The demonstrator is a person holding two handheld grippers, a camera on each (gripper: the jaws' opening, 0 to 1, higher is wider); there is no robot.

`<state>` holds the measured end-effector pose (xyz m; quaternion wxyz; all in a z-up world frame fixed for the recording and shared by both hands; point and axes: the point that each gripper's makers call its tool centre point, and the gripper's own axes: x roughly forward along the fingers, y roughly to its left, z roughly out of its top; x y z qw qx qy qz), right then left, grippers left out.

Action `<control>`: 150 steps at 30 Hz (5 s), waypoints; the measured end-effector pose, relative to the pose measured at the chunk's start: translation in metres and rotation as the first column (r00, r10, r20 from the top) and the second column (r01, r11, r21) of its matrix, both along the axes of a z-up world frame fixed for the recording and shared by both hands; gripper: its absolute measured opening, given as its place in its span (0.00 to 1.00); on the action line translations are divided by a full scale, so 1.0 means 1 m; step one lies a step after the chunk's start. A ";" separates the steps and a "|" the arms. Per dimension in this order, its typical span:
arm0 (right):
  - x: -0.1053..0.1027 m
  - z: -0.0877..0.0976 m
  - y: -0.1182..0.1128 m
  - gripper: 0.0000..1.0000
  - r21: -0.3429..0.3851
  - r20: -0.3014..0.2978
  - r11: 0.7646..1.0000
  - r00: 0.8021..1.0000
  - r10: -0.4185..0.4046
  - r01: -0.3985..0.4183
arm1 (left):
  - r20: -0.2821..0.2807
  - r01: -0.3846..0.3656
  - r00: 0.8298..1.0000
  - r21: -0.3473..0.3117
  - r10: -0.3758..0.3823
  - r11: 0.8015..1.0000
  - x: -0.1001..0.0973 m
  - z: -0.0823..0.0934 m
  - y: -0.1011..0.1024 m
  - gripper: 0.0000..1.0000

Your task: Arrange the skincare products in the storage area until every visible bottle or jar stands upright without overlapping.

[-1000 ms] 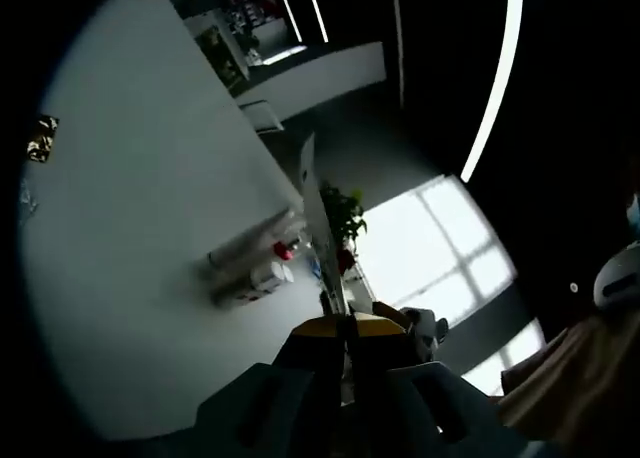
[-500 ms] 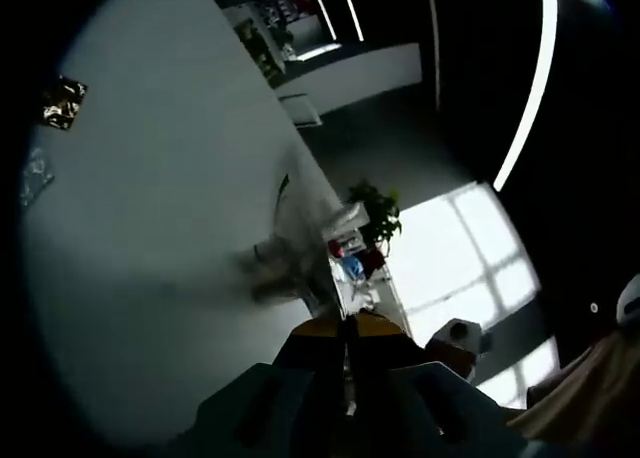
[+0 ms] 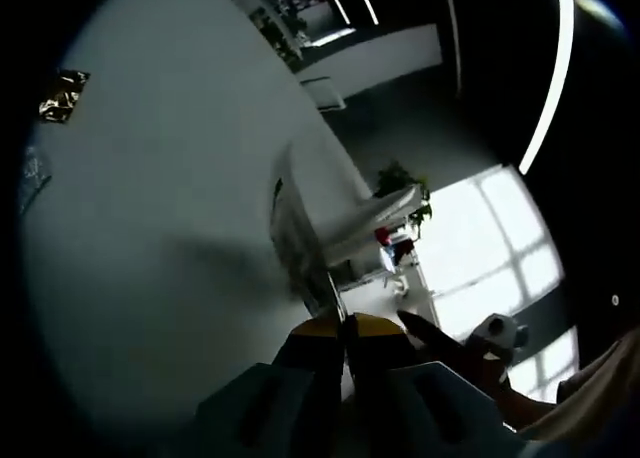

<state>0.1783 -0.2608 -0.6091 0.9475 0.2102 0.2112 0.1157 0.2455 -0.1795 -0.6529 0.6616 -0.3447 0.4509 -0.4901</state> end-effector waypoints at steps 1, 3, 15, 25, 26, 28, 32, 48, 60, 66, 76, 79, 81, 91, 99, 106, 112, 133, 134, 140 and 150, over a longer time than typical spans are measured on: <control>-0.001 -0.002 -0.001 0.92 -0.009 -0.007 1.000 1.000 0.000 0.000 | 0.001 0.004 1.000 0.009 -0.004 1.000 0.000 -0.003 0.000 0.00; -0.003 -0.004 -0.004 0.94 -0.022 -0.016 1.000 1.000 -0.004 0.004 | 0.006 0.010 1.000 0.028 -0.010 1.000 0.001 -0.008 -0.001 0.00; -0.013 -0.009 -0.022 0.98 -0.018 -0.038 0.997 0.997 -0.074 0.073 | 0.094 0.034 0.993 0.304 -0.065 0.952 0.009 -0.060 0.014 0.00; -0.017 -0.011 -0.024 0.98 -0.007 -0.042 0.996 0.995 -0.090 0.090 | 0.284 0.080 0.928 0.486 -0.243 0.870 0.019 -0.073 0.011 0.08; -0.017 -0.012 -0.024 0.98 -0.008 -0.044 0.996 0.995 -0.090 0.090 | 0.314 0.082 0.908 0.515 -0.276 0.853 0.021 -0.074 0.012 0.10; -0.018 -0.013 -0.024 0.98 -0.007 -0.045 0.996 0.995 -0.091 0.091 | 0.340 0.084 0.883 0.562 -0.323 0.823 0.022 -0.076 0.015 0.13; -0.019 -0.014 -0.025 0.98 -0.003 -0.049 0.995 0.994 -0.099 0.099 | 0.383 0.069 0.827 0.657 -0.412 0.751 0.029 -0.082 0.027 0.21; -0.024 -0.018 -0.031 0.98 -0.002 -0.061 0.994 0.992 -0.109 0.109 | 0.512 0.198 0.440 0.746 -0.738 0.636 0.042 -0.081 -0.016 0.56; -0.024 -0.023 -0.033 0.98 0.004 -0.073 0.993 0.990 -0.121 0.122 | 0.472 0.282 0.362 0.767 -0.804 0.577 0.046 -0.089 -0.019 0.66; -0.023 -0.026 -0.034 0.98 0.003 -0.077 0.993 0.990 -0.118 0.118 | 0.467 0.295 0.343 0.770 -0.815 0.566 0.046 -0.089 -0.020 0.66; -0.020 -0.025 -0.032 0.98 -0.006 -0.080 0.994 0.991 -0.108 0.108 | 0.482 0.285 0.388 0.747 -0.785 0.600 0.046 -0.080 -0.022 0.69; -0.019 -0.025 -0.030 0.98 -0.010 -0.081 0.995 0.992 -0.101 0.100 | 0.495 0.269 0.410 0.737 -0.766 0.620 0.048 -0.073 -0.022 0.71; -0.019 -0.026 -0.028 0.98 -0.016 -0.083 0.995 0.992 -0.094 0.093 | 0.496 0.261 0.435 0.729 -0.751 0.633 0.049 -0.070 -0.019 0.73; -0.013 -0.026 -0.020 0.98 -0.034 -0.080 0.998 0.995 -0.063 0.060 | 0.487 0.209 0.556 0.703 -0.674 0.680 0.047 -0.059 0.005 0.85; -0.009 -0.023 -0.011 0.98 -0.044 -0.069 0.998 0.997 -0.039 0.036 | 0.481 0.152 0.669 0.658 -0.566 0.738 0.042 -0.047 0.032 0.97; -0.006 -0.021 -0.006 0.98 -0.047 -0.062 0.999 0.998 -0.027 0.024 | 0.486 0.108 0.725 0.620 -0.488 0.777 0.036 -0.036 0.057 0.97; -0.004 -0.024 -0.002 0.98 -0.047 -0.063 0.999 0.998 -0.018 0.015 | 0.496 0.047 0.763 0.596 -0.414 0.801 0.034 -0.024 0.086 0.97; -0.005 -0.031 0.010 0.98 -0.046 -0.081 0.999 0.997 0.004 -0.007 | 0.532 -0.189 0.841 0.465 -0.102 0.865 0.029 0.012 0.164 0.97; -0.005 -0.031 0.010 0.98 -0.046 -0.082 0.999 0.997 0.003 -0.006 | 0.534 -0.190 0.840 0.463 -0.101 0.866 0.028 0.013 0.165 0.97; -0.007 -0.034 0.012 0.98 -0.042 -0.088 0.999 0.996 -0.001 -0.002 | 0.535 -0.191 0.838 0.469 -0.105 0.863 0.026 0.013 0.172 0.97; -0.008 -0.035 0.011 0.98 -0.044 -0.094 0.999 0.996 -0.008 0.004 | 0.526 -0.181 0.841 0.498 -0.129 0.848 0.036 0.002 0.175 0.97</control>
